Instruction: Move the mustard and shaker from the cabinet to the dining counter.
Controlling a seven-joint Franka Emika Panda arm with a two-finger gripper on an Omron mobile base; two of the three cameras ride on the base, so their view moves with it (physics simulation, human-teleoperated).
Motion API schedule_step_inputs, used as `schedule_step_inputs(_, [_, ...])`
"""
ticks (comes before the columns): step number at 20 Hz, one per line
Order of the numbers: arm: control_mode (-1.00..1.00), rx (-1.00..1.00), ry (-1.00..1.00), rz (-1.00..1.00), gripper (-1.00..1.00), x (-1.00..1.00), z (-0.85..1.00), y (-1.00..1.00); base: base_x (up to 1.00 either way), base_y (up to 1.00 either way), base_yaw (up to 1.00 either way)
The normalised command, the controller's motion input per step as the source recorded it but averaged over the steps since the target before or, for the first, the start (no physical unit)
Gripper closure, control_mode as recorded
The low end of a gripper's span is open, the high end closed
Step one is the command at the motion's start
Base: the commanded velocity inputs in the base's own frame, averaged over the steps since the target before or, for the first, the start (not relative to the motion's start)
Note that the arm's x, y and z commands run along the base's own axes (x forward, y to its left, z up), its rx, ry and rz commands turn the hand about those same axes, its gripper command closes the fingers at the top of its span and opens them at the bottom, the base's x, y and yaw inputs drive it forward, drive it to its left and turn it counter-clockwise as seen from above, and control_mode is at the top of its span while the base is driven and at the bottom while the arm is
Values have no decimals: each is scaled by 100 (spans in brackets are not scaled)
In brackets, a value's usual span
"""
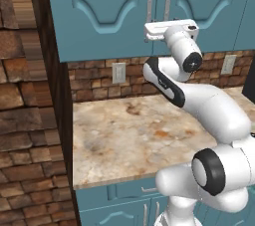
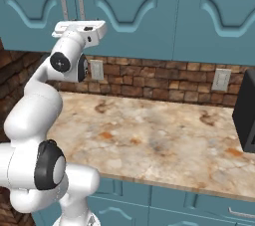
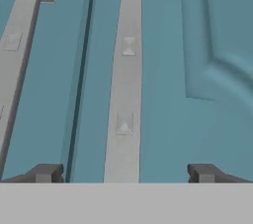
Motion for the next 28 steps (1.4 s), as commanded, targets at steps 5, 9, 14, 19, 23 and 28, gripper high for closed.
schedule_step_inputs(5, [-100,0,-1,-6,100,52,5,-12,0,0,0])
schedule_step_inputs(9, [-100,2,-1,-10,100,14,12,-53,0,0,0])
schedule_step_inputs(14, [-100,3,0,-10,100,-1,3,-88,0,0,0])
schedule_step_inputs(19, [-100,8,0,-3,100,-31,0,-100,0,0,0])
schedule_step_inputs(23, [-100,11,0,0,100,-68,0,-100,0,0,0])
schedule_step_inputs(28, [-100,15,0,0,100,-96,0,-100,0,0,0])
